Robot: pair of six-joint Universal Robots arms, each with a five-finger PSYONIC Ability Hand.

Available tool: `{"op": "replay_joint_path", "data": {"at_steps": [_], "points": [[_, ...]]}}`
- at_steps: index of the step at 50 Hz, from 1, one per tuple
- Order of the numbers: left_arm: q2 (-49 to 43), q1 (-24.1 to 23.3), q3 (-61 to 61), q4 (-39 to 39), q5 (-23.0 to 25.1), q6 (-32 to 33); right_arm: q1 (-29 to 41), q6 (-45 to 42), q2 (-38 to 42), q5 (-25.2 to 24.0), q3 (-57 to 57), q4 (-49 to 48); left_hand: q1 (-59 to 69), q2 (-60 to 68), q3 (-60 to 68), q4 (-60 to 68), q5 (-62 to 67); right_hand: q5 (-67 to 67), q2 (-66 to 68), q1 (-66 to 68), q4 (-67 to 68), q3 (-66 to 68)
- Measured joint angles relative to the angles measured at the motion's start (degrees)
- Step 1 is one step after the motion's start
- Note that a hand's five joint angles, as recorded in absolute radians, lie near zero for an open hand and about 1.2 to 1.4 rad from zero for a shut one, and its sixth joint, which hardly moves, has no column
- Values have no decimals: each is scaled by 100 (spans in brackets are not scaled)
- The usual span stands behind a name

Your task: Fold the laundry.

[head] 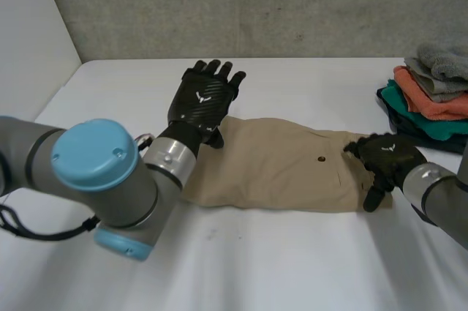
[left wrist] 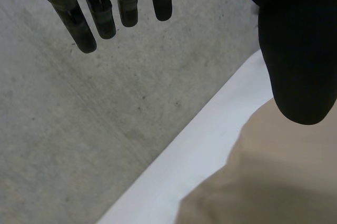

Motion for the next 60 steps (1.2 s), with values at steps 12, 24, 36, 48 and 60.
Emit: {"op": "replay_joint_path", "data": {"at_steps": [12, 24, 36, 48, 60], "points": [[453, 19, -424, -29, -18, -504, -232, -1038, -140, 868, 367, -1089, 0, 0, 0, 0, 0, 4759, 5013, 4361, 5145, 5016], [1106, 133, -674, -35, -67, -483, 1268, -2785, -541, 400, 139, -2211, 0, 0, 0, 0, 0, 4976, 5055, 4664, 5175, 5099], [1286, 355, -675, -39, -537, -501, 3081, -2859, 804, -1202, 11, -3353, 0, 0, 0, 0, 0, 261, 236, 109, 397, 358], [1080, 334, 90, -249, -555, -711, 1940, 920, -1129, -813, 523, -3089, 0, 0, 0, 0, 0, -467, -453, -444, -460, -471], [-675, -302, 1822, -1899, -17, -1176, 812, 2386, -630, -651, -478, -858, 0, 0, 0, 0, 0, -467, -453, -444, -460, -471]]}}
